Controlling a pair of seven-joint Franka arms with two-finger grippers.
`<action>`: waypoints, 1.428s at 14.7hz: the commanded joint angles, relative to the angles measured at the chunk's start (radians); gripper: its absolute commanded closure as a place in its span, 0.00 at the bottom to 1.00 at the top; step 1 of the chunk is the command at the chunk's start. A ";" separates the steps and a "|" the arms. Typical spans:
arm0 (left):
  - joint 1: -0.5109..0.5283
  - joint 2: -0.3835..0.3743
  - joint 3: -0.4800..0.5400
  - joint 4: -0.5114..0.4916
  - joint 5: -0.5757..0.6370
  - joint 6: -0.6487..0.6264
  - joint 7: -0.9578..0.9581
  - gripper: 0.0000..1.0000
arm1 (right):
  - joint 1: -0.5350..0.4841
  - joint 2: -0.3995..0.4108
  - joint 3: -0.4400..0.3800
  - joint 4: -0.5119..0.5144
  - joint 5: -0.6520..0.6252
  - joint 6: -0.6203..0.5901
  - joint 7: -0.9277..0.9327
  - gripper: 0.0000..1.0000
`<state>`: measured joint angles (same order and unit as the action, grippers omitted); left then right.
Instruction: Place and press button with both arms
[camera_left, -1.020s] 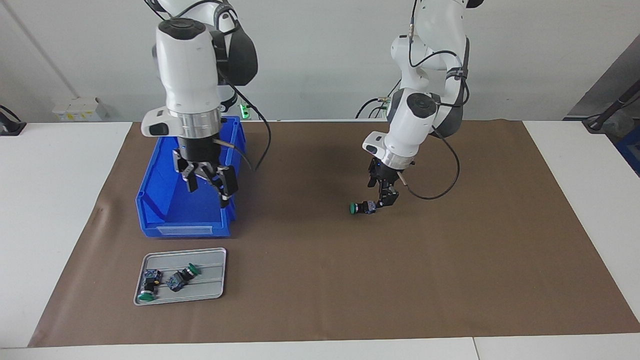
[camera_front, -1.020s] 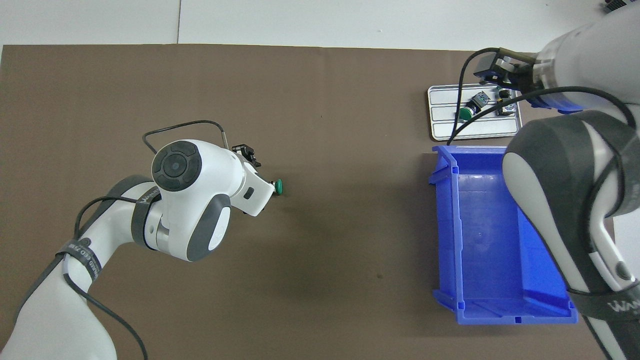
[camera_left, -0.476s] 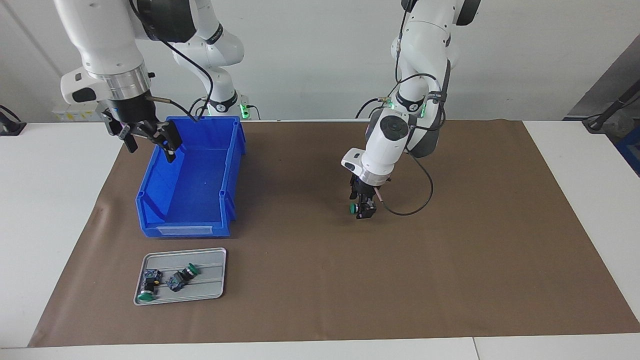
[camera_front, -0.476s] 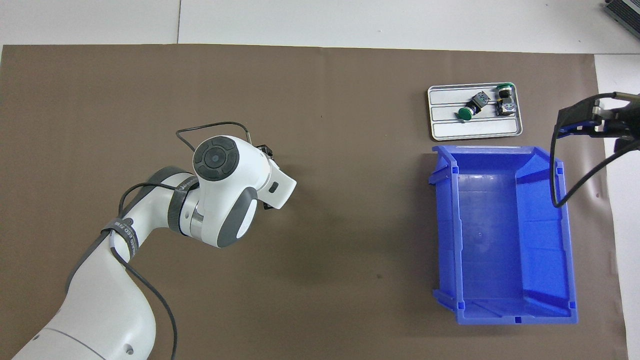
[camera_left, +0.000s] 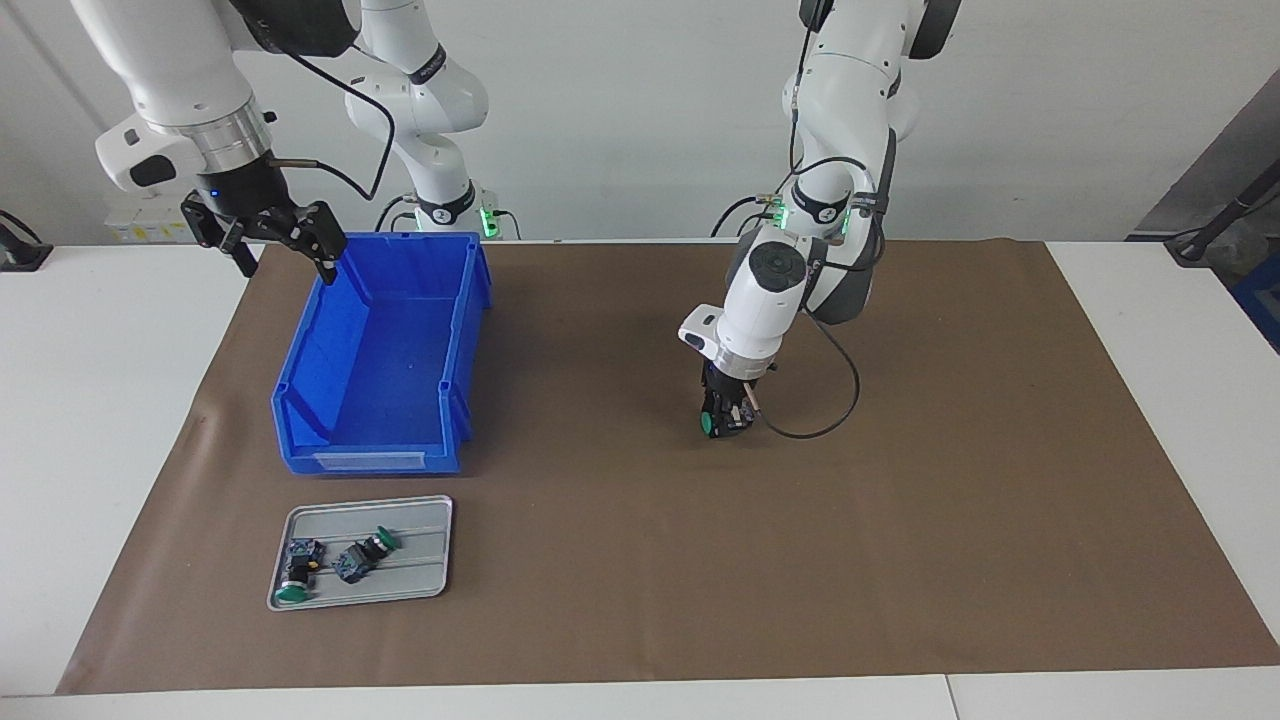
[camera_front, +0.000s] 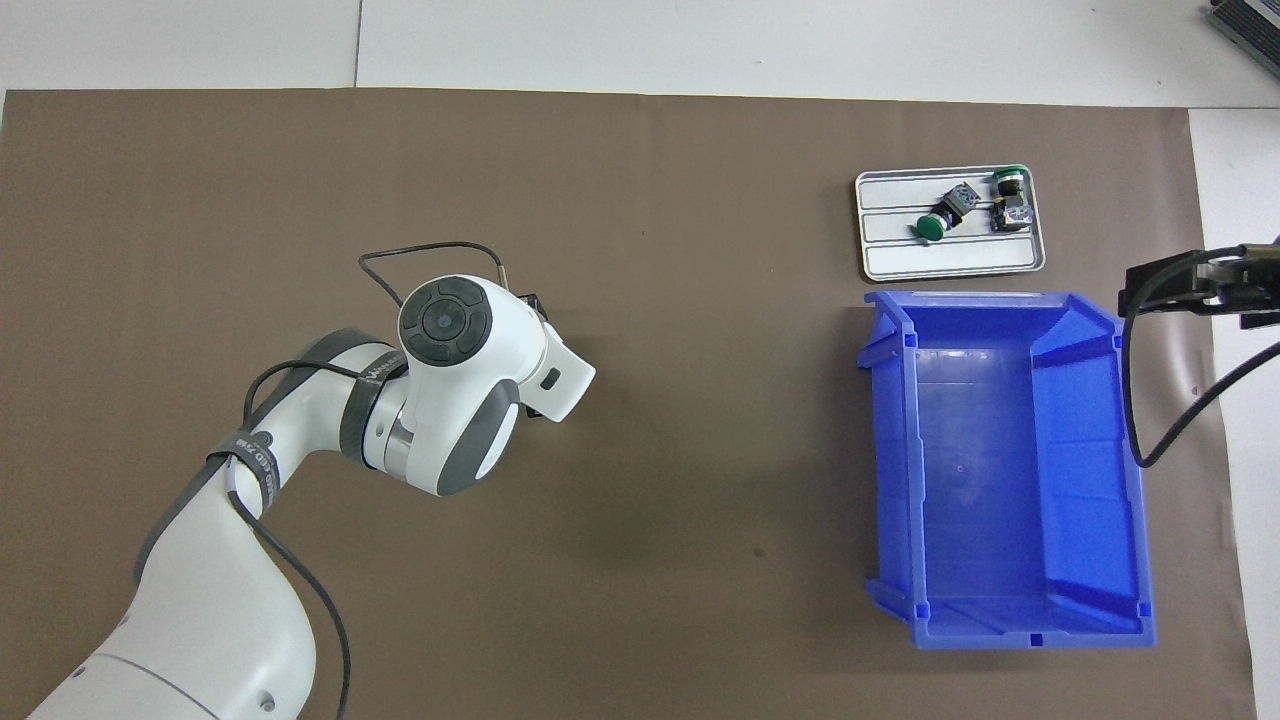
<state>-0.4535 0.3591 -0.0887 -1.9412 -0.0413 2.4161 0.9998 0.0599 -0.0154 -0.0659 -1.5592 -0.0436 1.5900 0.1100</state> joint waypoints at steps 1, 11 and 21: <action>-0.019 0.017 0.018 0.054 0.044 -0.008 -0.021 1.00 | 0.011 -0.026 -0.009 0.002 -0.004 -0.050 -0.027 0.00; 0.133 -0.083 0.004 0.028 -0.303 -0.008 0.084 1.00 | 0.009 -0.023 0.005 0.022 0.004 -0.119 -0.029 0.00; 0.167 -0.178 0.001 -0.182 -1.427 0.090 0.926 1.00 | 0.008 -0.029 0.011 0.016 0.001 -0.143 -0.013 0.00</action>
<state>-0.2710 0.2422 -0.0838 -2.0450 -1.2636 2.4660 1.7400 0.0837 -0.0329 -0.0520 -1.5376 -0.0434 1.4499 0.1084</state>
